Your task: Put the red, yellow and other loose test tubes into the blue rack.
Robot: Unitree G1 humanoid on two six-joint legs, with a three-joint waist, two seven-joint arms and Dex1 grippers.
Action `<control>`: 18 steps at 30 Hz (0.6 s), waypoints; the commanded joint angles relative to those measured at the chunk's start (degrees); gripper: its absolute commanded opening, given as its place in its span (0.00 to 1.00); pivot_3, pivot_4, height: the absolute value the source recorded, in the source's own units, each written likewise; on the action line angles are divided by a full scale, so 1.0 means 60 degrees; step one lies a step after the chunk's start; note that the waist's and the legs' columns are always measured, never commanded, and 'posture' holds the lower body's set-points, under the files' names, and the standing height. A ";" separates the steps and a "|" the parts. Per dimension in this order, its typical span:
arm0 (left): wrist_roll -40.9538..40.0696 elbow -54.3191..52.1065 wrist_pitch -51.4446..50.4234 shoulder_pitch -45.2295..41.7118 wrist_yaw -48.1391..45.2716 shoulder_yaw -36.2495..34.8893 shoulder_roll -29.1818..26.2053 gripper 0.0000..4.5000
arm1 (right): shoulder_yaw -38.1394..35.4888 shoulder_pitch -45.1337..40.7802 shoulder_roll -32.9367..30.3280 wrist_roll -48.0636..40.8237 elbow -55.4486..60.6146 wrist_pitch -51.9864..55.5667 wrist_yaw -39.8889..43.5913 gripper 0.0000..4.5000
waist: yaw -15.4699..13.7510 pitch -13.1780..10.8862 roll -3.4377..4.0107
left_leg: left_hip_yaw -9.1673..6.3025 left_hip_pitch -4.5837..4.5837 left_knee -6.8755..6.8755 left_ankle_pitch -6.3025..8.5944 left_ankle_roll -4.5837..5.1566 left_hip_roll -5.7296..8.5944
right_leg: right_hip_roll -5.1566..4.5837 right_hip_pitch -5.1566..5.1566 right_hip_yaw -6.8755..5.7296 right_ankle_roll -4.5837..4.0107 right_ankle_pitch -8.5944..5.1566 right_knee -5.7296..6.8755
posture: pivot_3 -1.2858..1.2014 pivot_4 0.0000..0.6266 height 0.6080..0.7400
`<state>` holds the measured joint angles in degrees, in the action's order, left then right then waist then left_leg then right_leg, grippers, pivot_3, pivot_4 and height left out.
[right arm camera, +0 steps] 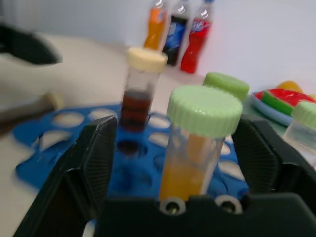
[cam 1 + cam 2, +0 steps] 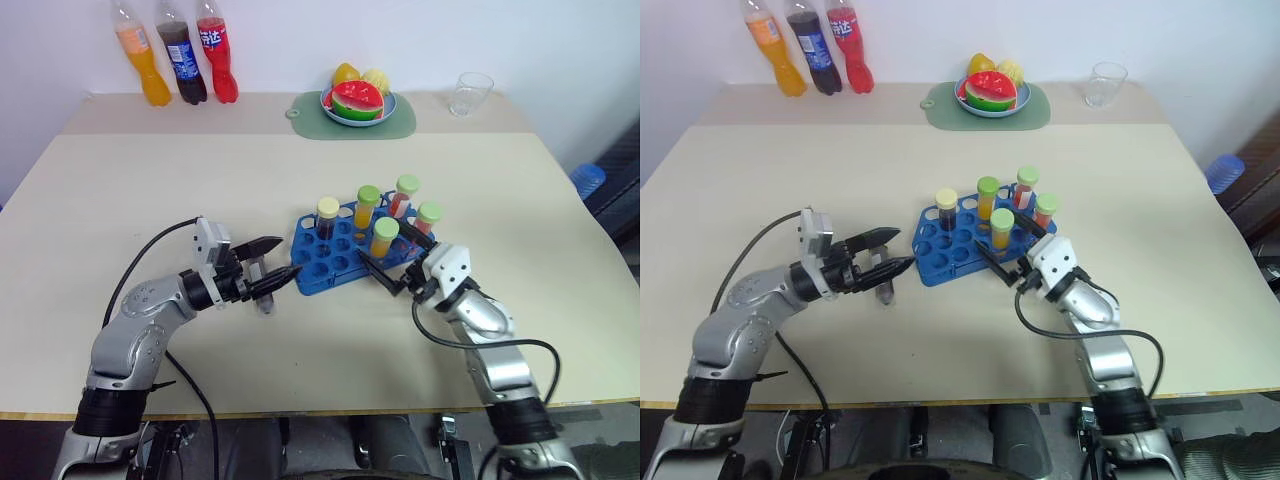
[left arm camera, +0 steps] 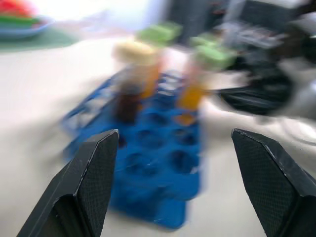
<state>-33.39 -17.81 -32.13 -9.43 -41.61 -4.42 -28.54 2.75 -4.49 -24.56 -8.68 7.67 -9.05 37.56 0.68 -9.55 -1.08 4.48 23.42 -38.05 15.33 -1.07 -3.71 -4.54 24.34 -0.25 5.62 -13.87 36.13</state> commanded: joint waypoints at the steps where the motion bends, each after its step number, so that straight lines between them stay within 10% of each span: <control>1: -0.0932 -0.1141 -0.2879 -0.0322 0.1916 -0.0937 -0.0411 0.83 | -0.0557 0.0833 -0.1138 -0.0702 0.1525 0.0937 0.0835 0.86 | -0.0010 -0.0002 -0.0003 | -0.0002 -0.0001 0.0003 0.0000 0.0000 0.0000 | 0.0001 0.0000 -0.0001 0.0000 -0.0001 0.0000 | 0.52 0.24 1.00; 8: -0.2282 -0.0065 -0.9812 -0.3476 0.4496 -0.2306 -0.0115 0.83 | -0.1879 0.2253 -0.3238 -0.1898 0.2465 0.1748 0.2506 0.86 | -0.0068 -0.0013 -0.0031 | -0.0016 -0.0006 -0.0020 -0.0002 -0.0001 0.0011 | 0.0005 -0.0019 -0.0001 -0.0017 -0.0014 -0.0001 | 0.52 0.24 1.00; 18: -0.8690 0.4988 -1.0062 -0.5304 1.0639 -0.1498 -0.0873 0.83 | -0.1789 0.1501 -0.3542 -0.1942 0.1938 0.1789 0.3217 0.86 | -0.0031 -0.0018 -0.0048 | -0.0036 -0.0017 0.0003 -0.0001 -0.0001 0.0008 | 0.0013 -0.0014 0.0000 0.0019 0.0000 0.0011 | 0.52 0.24 1.00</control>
<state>-77.85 9.20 -92.02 -39.56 14.36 -13.28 -33.59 -7.61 5.06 -45.71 -19.87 19.37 2.16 56.59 0.49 -9.66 -1.37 4.27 23.32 -38.04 15.32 -1.07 -3.63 -4.52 24.25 -0.25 5.74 -13.87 36.19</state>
